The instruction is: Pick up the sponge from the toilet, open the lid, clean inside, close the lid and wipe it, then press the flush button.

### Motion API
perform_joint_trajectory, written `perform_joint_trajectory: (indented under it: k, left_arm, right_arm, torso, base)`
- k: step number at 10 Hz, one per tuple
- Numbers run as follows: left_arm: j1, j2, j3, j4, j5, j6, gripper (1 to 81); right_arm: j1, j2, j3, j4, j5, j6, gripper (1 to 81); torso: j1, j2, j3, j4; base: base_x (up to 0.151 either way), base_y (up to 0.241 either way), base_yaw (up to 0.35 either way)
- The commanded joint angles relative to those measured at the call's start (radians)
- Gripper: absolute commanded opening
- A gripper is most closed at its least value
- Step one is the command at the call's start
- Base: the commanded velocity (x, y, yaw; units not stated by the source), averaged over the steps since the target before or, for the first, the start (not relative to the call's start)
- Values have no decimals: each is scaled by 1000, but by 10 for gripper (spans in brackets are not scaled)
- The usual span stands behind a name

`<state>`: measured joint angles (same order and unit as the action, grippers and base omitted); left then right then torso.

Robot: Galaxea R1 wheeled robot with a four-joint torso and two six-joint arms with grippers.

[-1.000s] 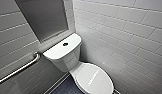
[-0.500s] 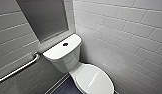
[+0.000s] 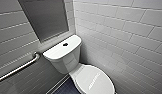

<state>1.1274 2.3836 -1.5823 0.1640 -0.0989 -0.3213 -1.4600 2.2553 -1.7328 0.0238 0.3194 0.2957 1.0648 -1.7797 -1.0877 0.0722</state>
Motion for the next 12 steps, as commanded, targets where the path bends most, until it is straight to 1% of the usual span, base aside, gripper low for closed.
perform_joint_trajectory:
  k: [1,2,3,4,6,7,9,10,12]
  left_arm:
    - [-140,-15,25,0,76,-50,811]
    - [-183,22,4,0,146,-83,811]
    - [-218,49,-4,0,194,-99,811]
    - [-247,69,-4,0,218,-108,811]
    - [-287,100,1,0,249,-142,811]
    - [-301,120,1,0,251,-156,811]
    - [-323,161,-4,-1,261,-162,811]
    - [-332,178,-5,-1,281,-162,811]
    - [-353,201,-5,0,295,-174,811]
  right_arm:
    - [-17,-12,-25,-22,-45,-3,10]
    - [-20,15,-51,-22,-46,-3,10]
    - [-26,37,-71,-24,-46,-4,10]
    - [-30,49,-77,-25,-46,-4,10]
    - [-35,51,-79,-36,-46,-3,10]
    - [-37,51,-80,-38,-46,-3,10]
    - [-44,57,-82,-44,-46,-3,10]
    - [-46,59,-82,-45,-46,-3,10]
    - [-46,59,-82,-47,-46,-3,10]
  torso:
    - [0,0,0,0]
    - [0,0,0,0]
    - [0,0,0,0]
    - [0,0,0,0]
    - [0,0,0,0]
    - [0,0,0,0]
    - [0,0,0,0]
    - [0,0,0,-24]
    - [0,0,0,-52]
  base:
    - [0,0,0]
    - [0,0,0]
    - [0,0,0]
    - [0,0,0]
    - [0,0,0]
    - [0,0,0]
    - [0,0,0]
    - [0,0,0]
    - [0,0,0]
